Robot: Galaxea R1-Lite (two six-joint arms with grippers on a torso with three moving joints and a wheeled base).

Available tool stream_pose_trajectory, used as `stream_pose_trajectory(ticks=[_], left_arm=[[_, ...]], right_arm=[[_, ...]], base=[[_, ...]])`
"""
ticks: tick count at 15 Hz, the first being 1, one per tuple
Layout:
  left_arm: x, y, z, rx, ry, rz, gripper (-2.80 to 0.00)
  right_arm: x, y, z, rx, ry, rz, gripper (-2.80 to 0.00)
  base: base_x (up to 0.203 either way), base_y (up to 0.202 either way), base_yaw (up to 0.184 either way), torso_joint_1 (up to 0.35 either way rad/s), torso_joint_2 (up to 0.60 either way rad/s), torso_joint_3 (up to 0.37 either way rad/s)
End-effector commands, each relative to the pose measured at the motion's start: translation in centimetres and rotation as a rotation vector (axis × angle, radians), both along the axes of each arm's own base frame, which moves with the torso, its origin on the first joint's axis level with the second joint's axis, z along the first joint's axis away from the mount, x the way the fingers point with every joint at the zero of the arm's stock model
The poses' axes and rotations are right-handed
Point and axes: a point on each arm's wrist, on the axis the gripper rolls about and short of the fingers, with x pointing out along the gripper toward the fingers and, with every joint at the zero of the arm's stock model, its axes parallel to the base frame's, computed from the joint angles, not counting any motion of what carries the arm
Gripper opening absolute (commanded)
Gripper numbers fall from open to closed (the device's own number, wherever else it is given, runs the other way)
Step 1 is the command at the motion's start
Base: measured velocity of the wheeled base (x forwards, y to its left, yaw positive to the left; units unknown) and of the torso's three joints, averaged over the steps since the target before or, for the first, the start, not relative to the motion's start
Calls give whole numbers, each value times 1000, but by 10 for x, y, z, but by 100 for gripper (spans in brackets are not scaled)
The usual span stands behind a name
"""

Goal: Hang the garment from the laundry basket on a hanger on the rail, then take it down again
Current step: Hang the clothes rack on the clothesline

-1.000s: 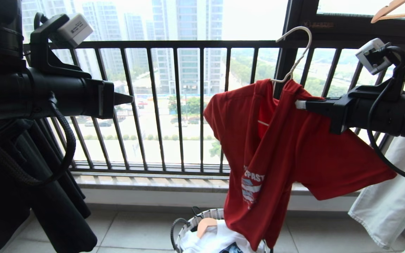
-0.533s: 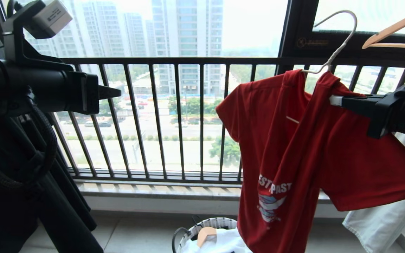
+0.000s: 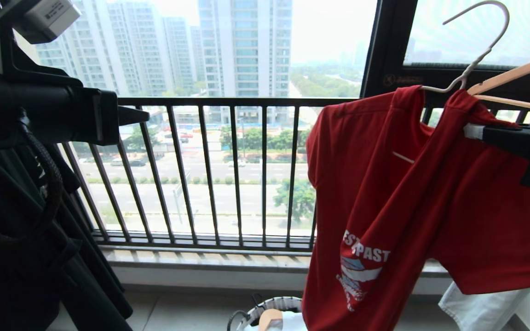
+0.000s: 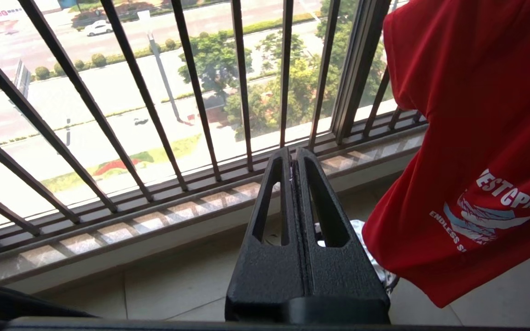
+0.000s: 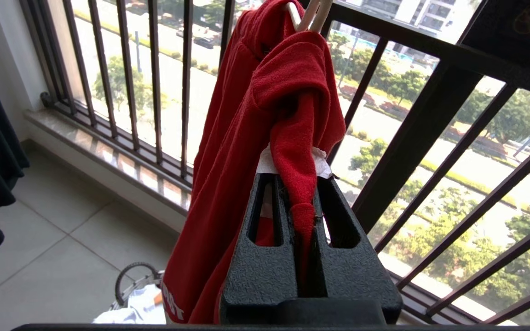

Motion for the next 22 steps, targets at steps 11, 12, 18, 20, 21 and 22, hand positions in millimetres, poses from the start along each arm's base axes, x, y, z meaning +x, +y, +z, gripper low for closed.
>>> stream_pose_trajectory(ticks=[11,12,18,20,21,22], left_arm=[[-6,2,3,-8,-13,-5,-280],[-6,2,3,-8,-13,-5,-280],[-6,2,4,-8,-14,-3,-280],[-6,3,4,-10,-17,0,-280],[-6,3,4,-10,-17,0,-280],[-6,3,4,-11,-18,0,-280]], right_arm=[[-18,-2,-10,-99,-39,7,-280],[-19,-2,-11,-106,-39,7,-280],[-20,-2,-13,-108,-36,18,-280],[-21,-3,-12,-108,-41,18,-280],[-23,-3,-12,-107,-48,18,-280],[-24,-3,-11,-105,-51,17,-280]], base=[[0,0,0,231,-506,-277],[0,0,0,168,-334,-179],[0,0,0,87,-186,-97],[0,0,0,0,0,0],[0,0,0,0,0,0],[0,0,0,0,0,0]])
